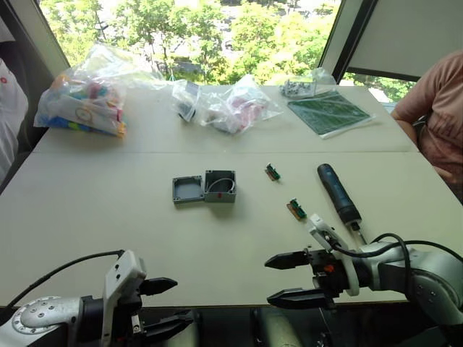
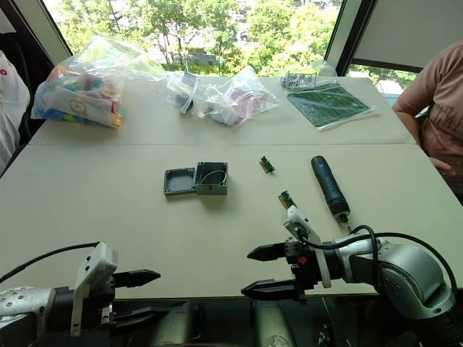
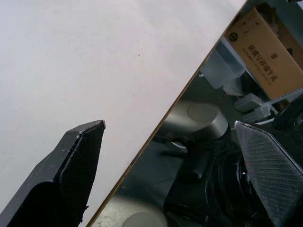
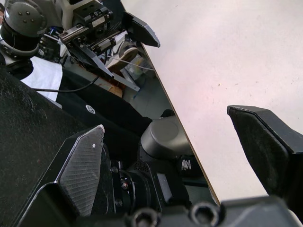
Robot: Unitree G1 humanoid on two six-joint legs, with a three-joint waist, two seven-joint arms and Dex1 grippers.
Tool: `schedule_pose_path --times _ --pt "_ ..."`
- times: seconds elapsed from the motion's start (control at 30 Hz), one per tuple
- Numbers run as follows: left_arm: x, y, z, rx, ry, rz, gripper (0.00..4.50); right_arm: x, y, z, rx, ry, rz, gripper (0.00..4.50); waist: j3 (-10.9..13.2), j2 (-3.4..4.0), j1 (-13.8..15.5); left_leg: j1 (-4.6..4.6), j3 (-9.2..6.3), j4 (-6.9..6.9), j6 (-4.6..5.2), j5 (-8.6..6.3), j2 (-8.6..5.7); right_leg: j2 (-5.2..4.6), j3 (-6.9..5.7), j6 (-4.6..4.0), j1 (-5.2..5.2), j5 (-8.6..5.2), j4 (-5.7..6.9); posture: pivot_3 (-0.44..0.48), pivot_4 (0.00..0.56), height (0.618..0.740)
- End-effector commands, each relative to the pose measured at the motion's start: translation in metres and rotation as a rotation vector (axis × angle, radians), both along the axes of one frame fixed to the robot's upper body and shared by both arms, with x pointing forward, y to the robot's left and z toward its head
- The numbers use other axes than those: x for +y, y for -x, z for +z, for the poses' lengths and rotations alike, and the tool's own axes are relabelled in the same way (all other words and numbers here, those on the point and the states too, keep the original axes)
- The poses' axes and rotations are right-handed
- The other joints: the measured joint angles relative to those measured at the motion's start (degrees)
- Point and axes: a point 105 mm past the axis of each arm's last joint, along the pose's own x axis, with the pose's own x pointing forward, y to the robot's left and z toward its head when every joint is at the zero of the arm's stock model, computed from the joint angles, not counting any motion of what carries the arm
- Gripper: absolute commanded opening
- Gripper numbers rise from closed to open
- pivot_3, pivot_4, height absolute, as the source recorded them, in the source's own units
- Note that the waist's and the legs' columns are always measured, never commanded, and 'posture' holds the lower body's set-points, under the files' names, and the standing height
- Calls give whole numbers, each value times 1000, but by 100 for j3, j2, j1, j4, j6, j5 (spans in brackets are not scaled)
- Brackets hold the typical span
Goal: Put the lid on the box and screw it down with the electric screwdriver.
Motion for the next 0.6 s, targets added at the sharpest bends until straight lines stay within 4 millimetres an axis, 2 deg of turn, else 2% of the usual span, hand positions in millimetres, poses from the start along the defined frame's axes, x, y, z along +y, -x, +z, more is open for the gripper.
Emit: schedule_pose_path --times 0.03,0.47,0.6 --pt "-4 0 3 -16 17 -10 4497 3 1 6 -34 -20 12 4500 0 0 0 0 0 0 0 0 0 0 0 0 0 0 0 0 150 740" --pt "-4 -3 7 -32 35 14 4497 3 -2 4 -35 -9 11 4500 0 0 2 0 0 1 0 0 0 0 0 0 1 0 0 0 150 740" --pt "0 -7 8 -42 22 24 4497 4 -11 8 -84 -25 -19 4500 0 0 0 0 0 1 0 0 0 0 0 0 2 0 0 0 150 740"
